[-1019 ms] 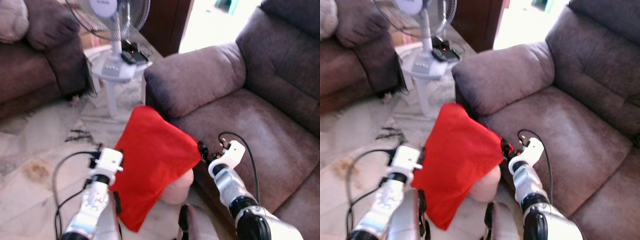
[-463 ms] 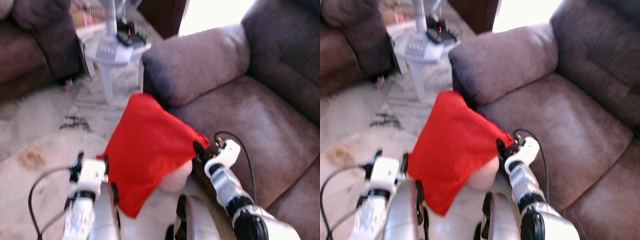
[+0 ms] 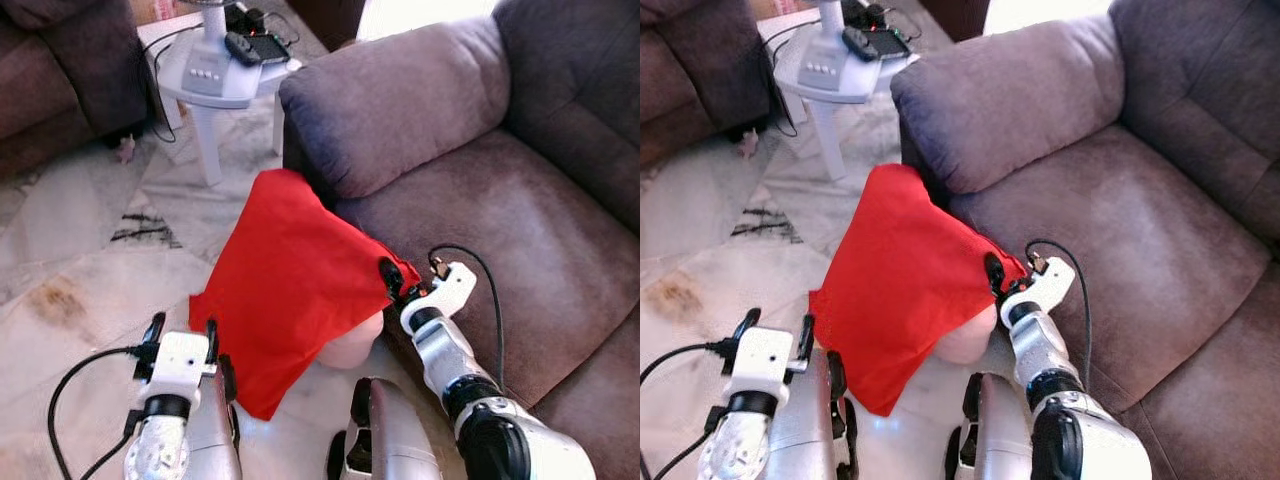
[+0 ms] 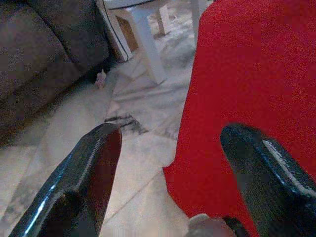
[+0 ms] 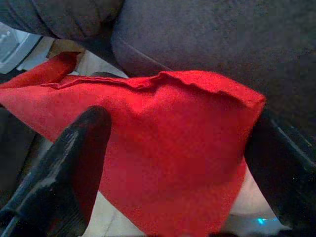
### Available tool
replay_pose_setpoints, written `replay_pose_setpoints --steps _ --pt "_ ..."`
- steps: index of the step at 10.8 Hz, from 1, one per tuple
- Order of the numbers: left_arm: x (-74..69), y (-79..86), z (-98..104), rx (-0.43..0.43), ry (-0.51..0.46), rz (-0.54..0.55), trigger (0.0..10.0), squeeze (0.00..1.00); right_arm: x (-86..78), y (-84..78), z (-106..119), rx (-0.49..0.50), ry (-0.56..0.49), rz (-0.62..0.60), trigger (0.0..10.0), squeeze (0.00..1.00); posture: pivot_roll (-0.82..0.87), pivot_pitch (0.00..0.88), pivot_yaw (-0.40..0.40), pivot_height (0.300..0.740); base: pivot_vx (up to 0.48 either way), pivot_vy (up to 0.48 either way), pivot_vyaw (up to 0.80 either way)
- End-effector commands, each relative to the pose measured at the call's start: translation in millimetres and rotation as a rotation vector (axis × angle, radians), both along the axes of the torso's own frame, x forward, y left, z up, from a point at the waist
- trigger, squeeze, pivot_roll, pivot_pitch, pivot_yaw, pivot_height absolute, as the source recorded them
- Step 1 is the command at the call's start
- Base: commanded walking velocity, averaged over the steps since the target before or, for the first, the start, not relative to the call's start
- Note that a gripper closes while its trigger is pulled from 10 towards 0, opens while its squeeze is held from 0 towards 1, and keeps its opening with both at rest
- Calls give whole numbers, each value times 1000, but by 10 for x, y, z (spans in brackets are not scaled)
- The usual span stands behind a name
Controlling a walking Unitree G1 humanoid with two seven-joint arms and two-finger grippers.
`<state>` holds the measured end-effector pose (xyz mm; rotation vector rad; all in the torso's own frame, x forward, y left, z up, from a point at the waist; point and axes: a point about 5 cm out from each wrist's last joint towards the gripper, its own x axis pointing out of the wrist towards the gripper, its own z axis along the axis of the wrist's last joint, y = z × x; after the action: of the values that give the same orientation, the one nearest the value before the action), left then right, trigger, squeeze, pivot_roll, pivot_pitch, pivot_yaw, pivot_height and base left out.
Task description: Move the pillow to the sofa from floor
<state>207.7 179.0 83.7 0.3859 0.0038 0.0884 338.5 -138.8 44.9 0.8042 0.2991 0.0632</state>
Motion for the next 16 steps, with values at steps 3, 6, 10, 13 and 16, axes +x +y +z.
replay_pose_setpoints --steps 3,6,10,13,16 --pt "-41 -53 32 -4 31 -12 10000 0 -80 -80 -105 -51 35 -13 0 0 168 299 -195 601 0 0 0" --pt "-46 -41 54 2 37 -9 10000 0 -84 -89 -105 -52 26 -15 0 0 169 297 -192 601 0 0 0" --pt "-46 -67 59 -2 44 -8 10000 0 -82 -73 -96 -69 10 3 0 0 158 305 -199 601 0 0 0" --pt "-59 -65 45 -5 47 0 10000 0 -79 -83 -83 -64 -7 7 0 0 155 307 -205 601 0 0 0" --pt "-57 -72 47 -2 50 2 10000 0 -73 -83 -74 -71 -12 10 0 0 154 310 -208 601 0 0 0"
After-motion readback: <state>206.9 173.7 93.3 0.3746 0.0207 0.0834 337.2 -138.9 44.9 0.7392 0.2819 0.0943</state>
